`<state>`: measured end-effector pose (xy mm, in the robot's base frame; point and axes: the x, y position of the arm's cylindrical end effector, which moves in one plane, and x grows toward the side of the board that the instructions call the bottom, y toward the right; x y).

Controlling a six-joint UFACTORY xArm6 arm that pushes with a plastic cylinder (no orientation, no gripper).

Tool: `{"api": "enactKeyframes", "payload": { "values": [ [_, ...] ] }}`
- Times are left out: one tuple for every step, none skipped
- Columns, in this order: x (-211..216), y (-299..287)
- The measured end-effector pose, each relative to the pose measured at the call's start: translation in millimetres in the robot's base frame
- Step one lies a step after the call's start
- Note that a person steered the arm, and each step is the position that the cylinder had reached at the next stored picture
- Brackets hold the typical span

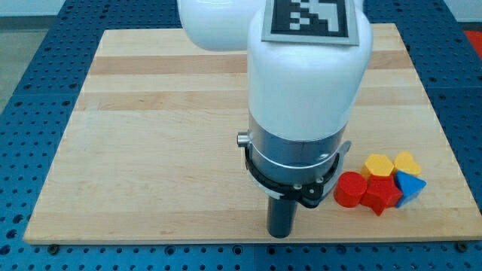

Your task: Separate the blue cube and green blocks from the group of blocks

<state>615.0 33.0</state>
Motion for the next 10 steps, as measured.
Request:
{"api": "enactKeyframes", "payload": {
  "values": [
    [-0.5,0.7],
    [-1.8,22.6],
    [-20.9,39.1],
    [-64.1,30.8],
    [-98.1,3.6],
    [-98.0,-2.3],
    [-98.2,-3.5],
    [-130.4,-24.3],
    [-133.9,-32.3],
    [-131.4,-47.3]
  ]
}}
